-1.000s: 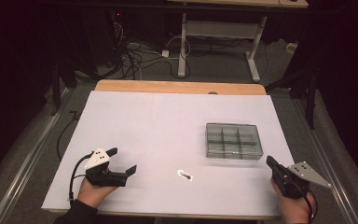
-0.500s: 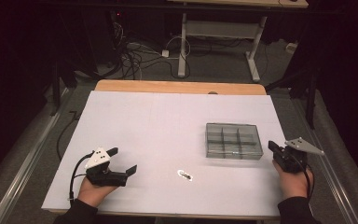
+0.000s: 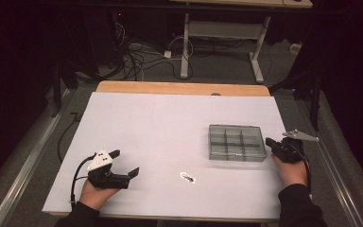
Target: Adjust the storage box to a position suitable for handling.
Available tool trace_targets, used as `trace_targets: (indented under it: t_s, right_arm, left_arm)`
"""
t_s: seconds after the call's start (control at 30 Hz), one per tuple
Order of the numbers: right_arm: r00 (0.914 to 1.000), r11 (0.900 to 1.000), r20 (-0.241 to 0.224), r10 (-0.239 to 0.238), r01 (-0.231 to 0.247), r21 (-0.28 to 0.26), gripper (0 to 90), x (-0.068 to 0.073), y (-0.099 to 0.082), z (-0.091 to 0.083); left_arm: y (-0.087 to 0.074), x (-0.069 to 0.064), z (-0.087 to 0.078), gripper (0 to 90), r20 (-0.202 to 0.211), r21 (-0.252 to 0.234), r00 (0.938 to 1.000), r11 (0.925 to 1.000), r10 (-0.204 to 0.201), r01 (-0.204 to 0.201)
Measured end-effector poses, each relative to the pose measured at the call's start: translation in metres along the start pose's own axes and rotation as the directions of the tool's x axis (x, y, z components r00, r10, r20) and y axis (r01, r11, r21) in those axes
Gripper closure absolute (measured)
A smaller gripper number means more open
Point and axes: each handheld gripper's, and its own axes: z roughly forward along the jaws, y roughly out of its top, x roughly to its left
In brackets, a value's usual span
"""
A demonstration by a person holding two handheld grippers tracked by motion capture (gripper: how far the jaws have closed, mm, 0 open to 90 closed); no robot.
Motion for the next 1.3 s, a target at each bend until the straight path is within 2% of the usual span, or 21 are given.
trace_targets:
  t_s: [0.17, 0.6, 0.7, 1.3]
  right_arm:
    - [0.9995, 0.9998, -0.029, -0.010, 0.010, 0.019, 90.0, 0.001, -0.001, 0.004]
    - [0.9978, 0.9999, -0.066, -0.004, 0.005, 0.015, 90.0, 0.007, -0.001, 0.005]
    - [0.9967, 0.9999, -0.080, -0.010, 0.011, 0.004, 90.0, 0.011, -0.001, 0.006]
    - [0.9899, 0.9997, -0.141, -0.018, 0.021, 0.016, 90.0, 0.047, 0.002, 0.016]
  left_arm:
    - [0.000, 0.000, 0.000, 0.0, 0.000, 0.001, 1.0000, 1.0000, 0.001, -0.001]
    - [0.000, 0.000, 0.000, 0.0, 0.004, 0.003, 1.0000, 1.0000, -0.001, 0.001]
    - [0.000, 0.000, 0.001, 0.0, 0.006, 0.004, 1.0000, 1.0000, -0.001, 0.001]
    - [0.001, 0.001, -0.002, 0.0, 0.012, -0.011, 0.9999, 0.9999, -0.008, 0.008]
